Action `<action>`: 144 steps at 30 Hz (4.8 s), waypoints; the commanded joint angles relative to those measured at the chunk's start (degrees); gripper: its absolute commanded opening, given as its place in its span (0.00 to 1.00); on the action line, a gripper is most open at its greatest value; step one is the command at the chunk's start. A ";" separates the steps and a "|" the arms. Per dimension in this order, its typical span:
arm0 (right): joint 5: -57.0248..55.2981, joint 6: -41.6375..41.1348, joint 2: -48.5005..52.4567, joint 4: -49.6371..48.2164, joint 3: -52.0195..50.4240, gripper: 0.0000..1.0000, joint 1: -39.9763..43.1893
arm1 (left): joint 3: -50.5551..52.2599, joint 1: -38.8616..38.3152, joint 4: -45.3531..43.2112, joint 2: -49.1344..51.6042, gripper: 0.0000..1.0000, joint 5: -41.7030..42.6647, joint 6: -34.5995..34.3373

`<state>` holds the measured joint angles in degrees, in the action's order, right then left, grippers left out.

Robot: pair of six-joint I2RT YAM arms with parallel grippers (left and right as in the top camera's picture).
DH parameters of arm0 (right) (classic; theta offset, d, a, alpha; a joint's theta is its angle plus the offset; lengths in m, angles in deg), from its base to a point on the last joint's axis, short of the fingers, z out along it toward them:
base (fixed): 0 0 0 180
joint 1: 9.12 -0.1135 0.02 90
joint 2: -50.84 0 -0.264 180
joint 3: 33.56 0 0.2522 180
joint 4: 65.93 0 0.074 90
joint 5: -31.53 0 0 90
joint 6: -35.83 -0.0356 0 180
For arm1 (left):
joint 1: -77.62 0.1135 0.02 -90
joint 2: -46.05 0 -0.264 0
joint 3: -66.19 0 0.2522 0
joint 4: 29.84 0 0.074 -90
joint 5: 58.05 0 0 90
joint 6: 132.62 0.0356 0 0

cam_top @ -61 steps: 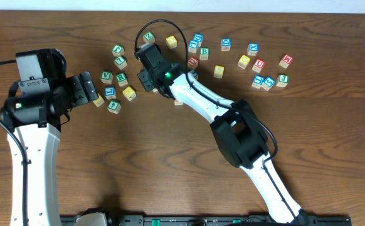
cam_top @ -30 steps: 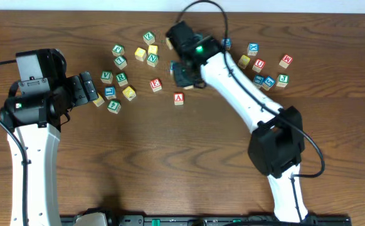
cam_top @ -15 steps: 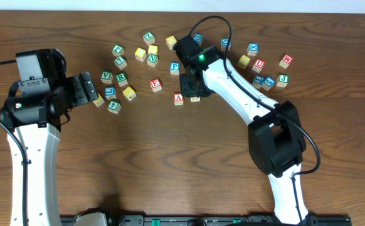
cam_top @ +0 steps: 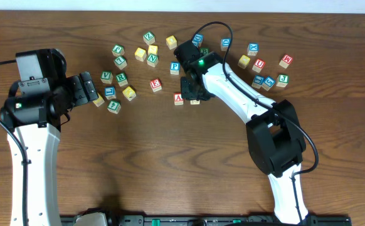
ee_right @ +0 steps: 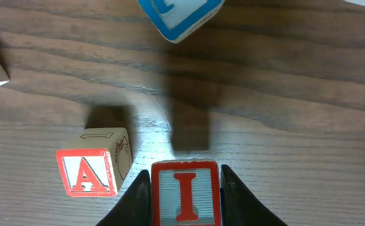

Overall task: Spell out AI2
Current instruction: 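Carry the red I block and place it right of the A block, then open the right gripper and move it toward the back blocks, then lower the right gripper onto the blue 2 block and grasp it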

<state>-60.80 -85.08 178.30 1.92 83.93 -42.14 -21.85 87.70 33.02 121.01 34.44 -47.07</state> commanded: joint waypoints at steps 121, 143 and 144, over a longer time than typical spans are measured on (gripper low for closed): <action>7.48 10.62 7.98 -10.86 7.21 0.36 6.38 | -0.20 0.24 0.15 0.28 0.98 -0.13 0.35; 5.73 3.76 7.80 -1.44 7.72 0.23 7.21 | -0.20 0.24 0.15 0.28 0.97 -0.13 0.35; 5.88 3.76 7.52 -0.28 7.72 0.22 7.21 | -0.20 0.24 0.15 0.28 0.98 -0.13 0.35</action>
<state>-54.41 -80.89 185.49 -0.09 90.64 -35.03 -21.85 87.70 33.02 121.01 34.44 -47.07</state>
